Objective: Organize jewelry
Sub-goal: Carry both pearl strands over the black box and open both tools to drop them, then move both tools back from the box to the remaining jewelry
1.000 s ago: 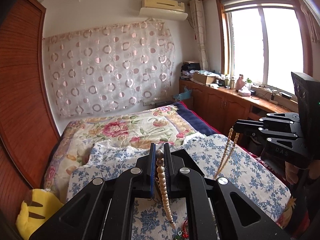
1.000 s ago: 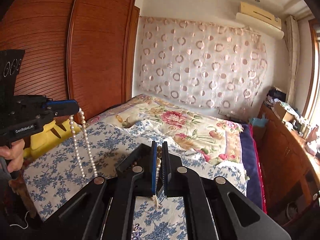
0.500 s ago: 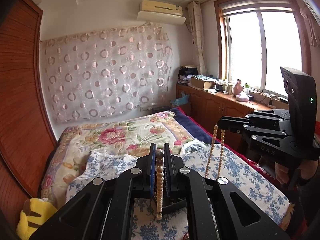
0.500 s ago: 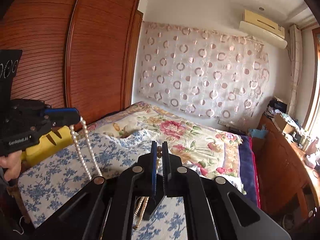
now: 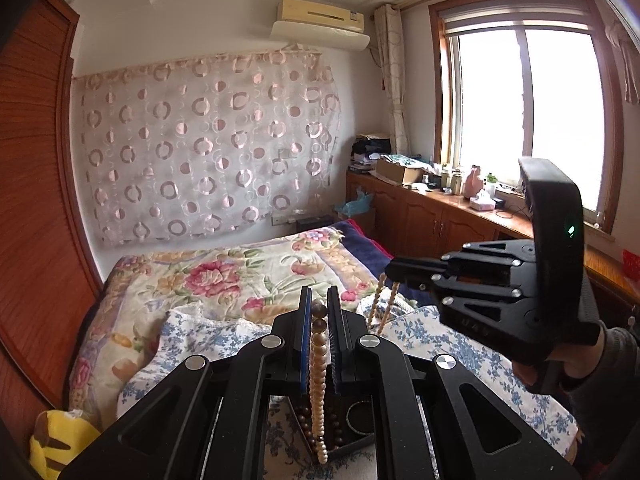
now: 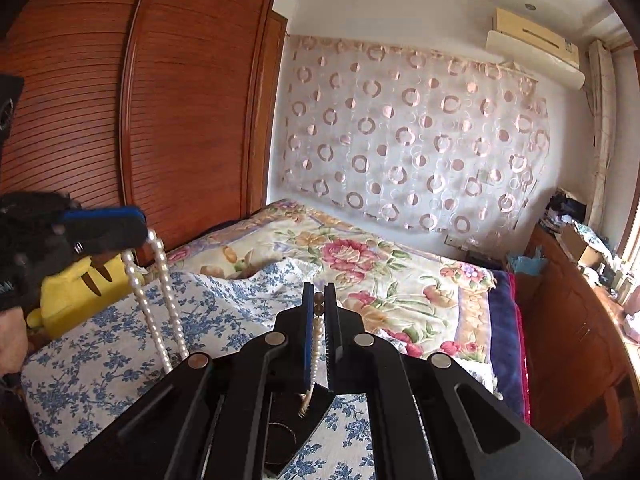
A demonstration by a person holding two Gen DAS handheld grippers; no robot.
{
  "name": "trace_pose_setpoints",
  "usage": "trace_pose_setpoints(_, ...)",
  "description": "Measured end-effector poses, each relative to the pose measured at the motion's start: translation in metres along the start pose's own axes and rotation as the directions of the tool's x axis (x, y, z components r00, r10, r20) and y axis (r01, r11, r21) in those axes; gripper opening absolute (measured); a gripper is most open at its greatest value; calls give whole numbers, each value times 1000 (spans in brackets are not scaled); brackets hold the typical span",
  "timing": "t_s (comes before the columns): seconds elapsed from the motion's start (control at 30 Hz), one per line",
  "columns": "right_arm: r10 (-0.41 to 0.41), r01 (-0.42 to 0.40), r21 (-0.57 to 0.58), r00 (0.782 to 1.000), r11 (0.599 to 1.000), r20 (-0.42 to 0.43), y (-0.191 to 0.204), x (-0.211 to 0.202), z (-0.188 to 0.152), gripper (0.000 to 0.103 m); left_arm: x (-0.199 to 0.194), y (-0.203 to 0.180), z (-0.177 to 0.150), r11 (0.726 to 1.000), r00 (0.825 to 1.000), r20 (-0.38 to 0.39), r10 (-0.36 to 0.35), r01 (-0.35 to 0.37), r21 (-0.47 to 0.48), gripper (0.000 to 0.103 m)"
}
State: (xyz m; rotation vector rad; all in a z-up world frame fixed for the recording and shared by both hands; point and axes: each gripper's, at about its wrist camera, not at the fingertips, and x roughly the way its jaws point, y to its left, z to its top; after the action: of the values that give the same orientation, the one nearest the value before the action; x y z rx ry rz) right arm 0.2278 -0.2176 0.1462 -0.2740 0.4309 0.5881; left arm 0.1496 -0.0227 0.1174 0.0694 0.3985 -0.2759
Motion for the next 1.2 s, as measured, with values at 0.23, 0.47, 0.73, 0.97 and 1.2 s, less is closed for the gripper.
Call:
trace_pose_setpoints(0.23, 18, -15, 35, 996, 999, -82, -7, 37, -26, 6, 29, 3, -11, 1000, 999, -53, -7, 6, -11, 7)
trace_pose_setpoints(0.47, 24, -19, 38, 991, 999, -130, -5, 57, -46, 6, 47, 5, -29, 1000, 994, -109, -18, 17, -16, 7)
trace_pose_setpoints(0.73, 42, -32, 65, 986, 997, -162, -7, 60, -59, 7, 65, 4, -58, 999, 983, -181, -33, 27, -32, 7)
trace_pose_setpoints(0.97, 36, -31, 36, 984, 999, -175, 3, 51, -65, 14, 69, 7, -62, 999, 981, -191, -32, 25, -41, 7)
trace_pose_setpoints(1.2, 44, -36, 48, 984, 998, -175, 13, 35, -76, 14, 64, 6, -61, 999, 984, -178, -33, 26, -37, 7)
